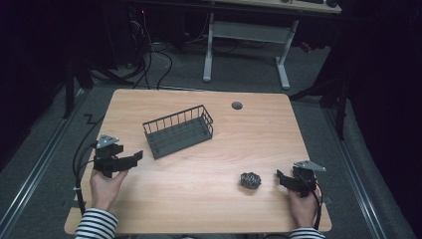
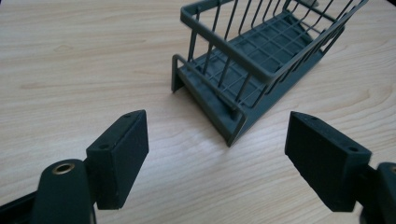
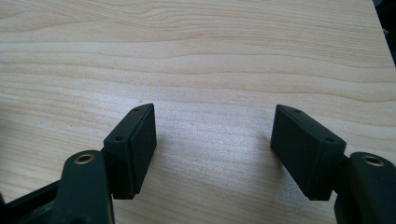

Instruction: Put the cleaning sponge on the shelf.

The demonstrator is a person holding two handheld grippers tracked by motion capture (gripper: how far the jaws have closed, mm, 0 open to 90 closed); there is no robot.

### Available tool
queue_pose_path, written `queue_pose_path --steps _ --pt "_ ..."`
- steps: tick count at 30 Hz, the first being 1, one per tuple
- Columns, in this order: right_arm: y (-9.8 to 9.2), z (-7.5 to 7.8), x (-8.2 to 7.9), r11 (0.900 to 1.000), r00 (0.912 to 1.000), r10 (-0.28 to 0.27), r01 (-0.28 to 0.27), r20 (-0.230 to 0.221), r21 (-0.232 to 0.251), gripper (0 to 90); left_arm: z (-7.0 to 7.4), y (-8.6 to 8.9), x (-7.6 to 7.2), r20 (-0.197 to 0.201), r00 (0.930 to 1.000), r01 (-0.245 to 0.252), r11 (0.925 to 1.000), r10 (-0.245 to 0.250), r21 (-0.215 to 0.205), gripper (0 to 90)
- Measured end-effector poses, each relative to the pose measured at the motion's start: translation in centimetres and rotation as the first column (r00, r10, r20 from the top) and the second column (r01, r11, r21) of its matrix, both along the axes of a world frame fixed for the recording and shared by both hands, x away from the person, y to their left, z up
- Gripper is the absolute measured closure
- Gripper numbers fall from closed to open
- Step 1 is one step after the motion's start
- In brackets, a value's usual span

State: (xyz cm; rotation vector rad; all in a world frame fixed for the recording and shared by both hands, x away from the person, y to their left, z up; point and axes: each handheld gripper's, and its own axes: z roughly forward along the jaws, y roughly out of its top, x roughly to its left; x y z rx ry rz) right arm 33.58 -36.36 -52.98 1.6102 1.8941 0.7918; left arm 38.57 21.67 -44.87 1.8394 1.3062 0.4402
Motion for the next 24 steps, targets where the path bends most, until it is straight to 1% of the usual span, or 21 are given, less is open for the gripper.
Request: queue_pose_path --steps 3,4,7,9,11,12,13,16,17,19,20,21,23,24 --pt "0.0 0.0 0.0 1.000 1.0000 0.001 -0.001 0.000 0.000 31.2 0.6 -0.4 0.3 0.003 1.0000 0.008 1.0000 -0.008 0.005 22.1" --pt "0.0 0.0 0.0 1.000 1.0000 0.000 0.000 -0.001 0.001 31.1 1.0 -0.6 0.6 0.008 0.9998 0.016 0.9999 -0.016 0.000 22.0" --pt "0.0 0.0 0.0 1.000 1.0000 0.000 0.000 -0.001 0.001 31.1 1.4 -0.8 0.9 0.008 0.9998 0.018 0.9998 -0.018 0.000 21.8" --pt "0.0 0.0 0.0 1.000 1.0000 0.001 -0.001 -0.001 0.000 31.0 1.8 -1.0 1.3 0.006 0.9997 0.025 0.9997 -0.025 -0.004 21.7" --pt "0.0 0.0 0.0 1.000 1.0000 0.002 -0.002 -0.001 0.001 30.9 2.3 -1.3 1.6 0.011 0.9996 0.027 0.9996 -0.027 0.002 21.8" --pt "0.0 0.0 0.0 1.000 1.0000 0.003 -0.003 0.001 0.002 30.8 2.6 -1.4 2.1 0.016 0.9995 0.026 0.9997 -0.026 -0.004 22.3" --pt "0.0 0.0 0.0 1.000 1.0000 0.003 -0.003 0.001 0.002 30.8 2.6 -1.4 2.1 0.016 0.9995 0.026 0.9997 -0.026 -0.004 22.2" --pt "0.0 0.0 0.0 1.000 1.0000 0.003 -0.003 -0.001 0.001 30.8 2.9 -1.7 3.0 0.012 0.9998 0.017 0.9998 -0.017 0.012 22.2" --pt "0.0 0.0 0.0 1.000 1.0000 0.003 -0.003 -0.001 0.001 30.7 2.9 -1.8 3.2 0.007 0.9999 0.015 0.9998 -0.015 0.010 22.3" --pt "0.0 0.0 0.0 1.000 1.0000 0.004 -0.004 -0.002 0.001 30.7 2.9 -2.0 3.8 -0.001 0.9999 0.011 0.9996 -0.011 0.026 22.2" --pt "0.0 0.0 0.0 1.000 1.0000 0.005 -0.005 -0.001 0.001 30.7 3.0 -2.2 4.3 -0.005 0.9999 0.009 0.9991 -0.009 0.041 22.0" --pt "0.0 0.0 0.0 1.000 1.0000 0.005 -0.005 -0.001 0.001 30.7 3.0 -2.2 4.3 -0.005 0.9999 0.009 0.9991 -0.009 0.041 21.7" --pt "0.0 0.0 0.0 1.000 1.0000 0.005 -0.005 -0.002 0.002 30.7 3.0 -2.4 4.8 -0.007 1.0000 0.004 0.9992 -0.004 0.039 21.6" --pt "0.0 0.0 0.0 1.000 1.0000 0.006 -0.006 -0.001 0.001 30.7 2.9 -2.5 5.1 -0.014 0.9999 0.002 0.9989 -0.001 0.046 21.3"
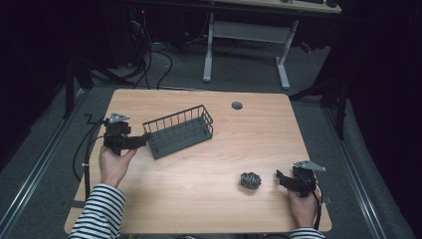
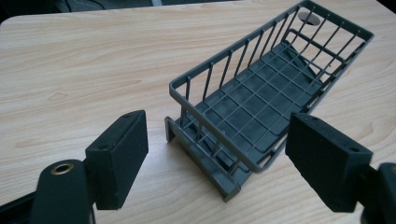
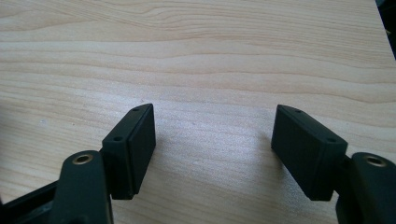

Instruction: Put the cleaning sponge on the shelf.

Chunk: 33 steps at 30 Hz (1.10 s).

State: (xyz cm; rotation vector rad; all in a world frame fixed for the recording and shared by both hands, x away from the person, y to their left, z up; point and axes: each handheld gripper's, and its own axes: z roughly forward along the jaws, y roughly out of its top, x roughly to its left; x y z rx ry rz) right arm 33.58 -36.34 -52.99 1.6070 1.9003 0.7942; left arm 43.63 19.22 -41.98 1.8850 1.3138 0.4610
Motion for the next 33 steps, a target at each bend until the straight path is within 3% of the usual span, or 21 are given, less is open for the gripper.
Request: queue_pose_path --steps 6,9,13,17,28,33 --pt "0.0 0.0 0.0 1.000 1.0000 -0.001 0.001 0.000 0.000 30.7 -0.6 -0.6 1.7 -0.028 0.9994 -0.018 0.9985 0.019 0.051 20.2" --pt "0.0 0.0 0.0 1.000 1.0000 -0.001 0.001 0.000 0.001 30.7 -1.3 -0.9 2.5 -0.042 0.9986 -0.031 0.9985 0.033 0.044 20.8" --pt "0.0 0.0 0.0 1.000 1.0000 -0.001 0.001 -0.001 0.001 30.7 -2.1 -1.5 3.0 -0.057 0.9979 -0.027 0.9963 0.031 0.082 22.0" --pt "0.0 0.0 0.0 1.000 1.0000 -0.001 0.001 0.000 0.001 30.7 -2.5 -1.8 3.2 -0.061 0.9976 -0.029 0.9957 0.034 0.088 23.9" --pt "0.0 0.0 0.0 1.000 1.0000 0.000 0.000 -0.001 0.001 30.5 -3.2 -2.4 3.4 -0.069 0.9973 -0.018 0.9928 0.026 0.119 40.1" --pt "0.0 0.0 0.0 1.000 1.0000 0.001 -0.001 -0.001 0.001 30.5 -3.4 -2.4 3.2 -0.064 0.9977 -0.013 0.9953 0.020 0.096 47.3"
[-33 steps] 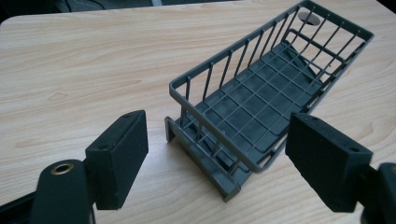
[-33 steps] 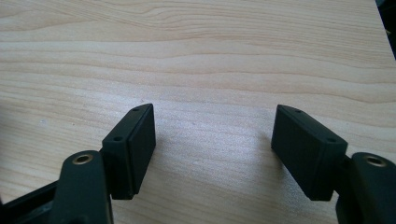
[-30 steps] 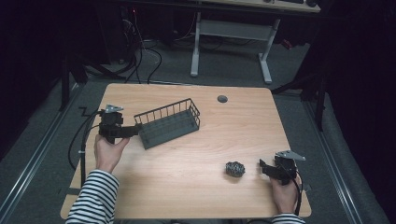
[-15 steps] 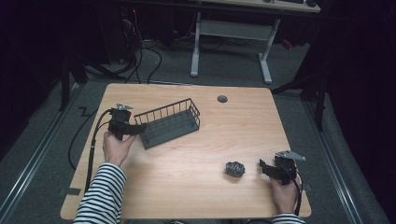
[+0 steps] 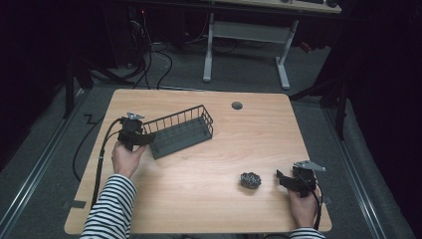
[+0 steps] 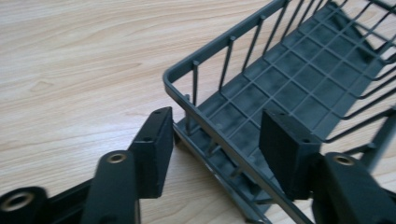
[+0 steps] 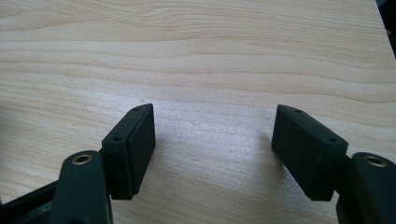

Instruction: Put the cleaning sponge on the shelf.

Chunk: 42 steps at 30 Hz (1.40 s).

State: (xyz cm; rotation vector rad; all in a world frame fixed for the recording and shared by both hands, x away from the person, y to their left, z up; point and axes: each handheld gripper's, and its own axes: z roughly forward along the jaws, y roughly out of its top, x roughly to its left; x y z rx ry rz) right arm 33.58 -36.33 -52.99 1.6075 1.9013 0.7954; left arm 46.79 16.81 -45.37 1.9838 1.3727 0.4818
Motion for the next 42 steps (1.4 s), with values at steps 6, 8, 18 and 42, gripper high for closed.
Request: queue_pose_path --steps 6,8,18,42 --pt "0.0 0.0 0.0 1.000 1.0000 0.001 -0.001 0.000 0.000 30.4 -0.2 -0.1 -0.3 0.003 1.0000 0.000 1.0000 0.000 0.000 50.8" --pt "0.0 0.0 0.0 1.000 1.0000 0.001 -0.001 0.000 0.000 30.4 -0.2 -0.1 -0.5 0.004 1.0000 -0.001 1.0000 0.001 -0.002 50.8" --pt "0.0 0.0 0.0 1.000 1.0000 0.002 -0.002 0.002 0.002 30.5 -0.3 -0.3 -1.5 0.011 0.9999 0.009 1.0000 -0.009 -0.005 50.7" --pt "0.0 0.0 0.0 1.000 1.0000 0.004 -0.004 0.002 0.002 30.4 -0.4 -2.0 -4.0 0.033 0.9968 0.074 0.9972 -0.073 -0.008 49.0"
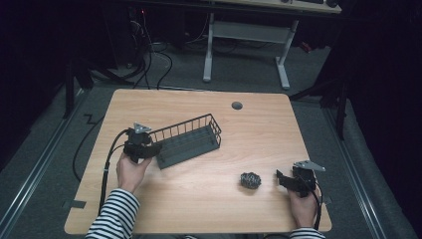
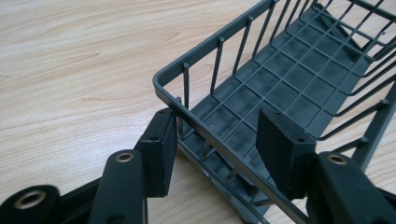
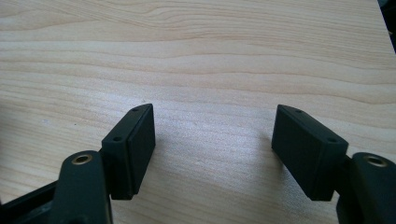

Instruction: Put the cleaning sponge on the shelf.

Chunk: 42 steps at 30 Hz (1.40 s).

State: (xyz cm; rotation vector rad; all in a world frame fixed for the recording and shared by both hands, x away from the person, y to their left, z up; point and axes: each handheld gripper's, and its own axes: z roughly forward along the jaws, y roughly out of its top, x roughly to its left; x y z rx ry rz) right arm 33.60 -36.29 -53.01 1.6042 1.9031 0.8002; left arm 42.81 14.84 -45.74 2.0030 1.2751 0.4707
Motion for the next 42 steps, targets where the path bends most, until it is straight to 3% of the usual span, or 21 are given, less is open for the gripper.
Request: queue_pose_path --steps 10,18,26,35,42 --pt "0.0 0.0 0.0 1.000 1.0000 0.000 0.000 0.000 0.000 30.4 -0.2 -0.6 -1.5 0.004 0.9993 0.037 0.9989 -0.037 -0.028 48.2" --pt "0.0 0.0 0.0 1.000 1.0000 0.000 0.000 0.000 0.000 30.4 -0.2 -1.4 -2.7 0.023 0.9970 0.075 0.9969 -0.074 -0.027 48.2" --pt "0.0 0.0 0.0 1.000 1.0000 0.000 0.000 0.000 0.000 30.4 -0.5 -1.8 -4.2 0.022 0.9952 0.096 0.9929 -0.095 -0.070 48.2" --pt "0.0 0.0 0.0 1.000 1.0000 0.000 0.000 0.000 0.000 30.4 -0.5 -1.9 -4.5 0.025 0.9952 0.096 0.9909 -0.094 -0.094 47.3" --pt "0.0 0.0 0.0 1.000 1.0000 -0.001 0.001 0.000 0.000 30.4 0.2 -1.5 -4.6 0.043 0.9957 0.087 0.9898 -0.082 -0.113 33.4"
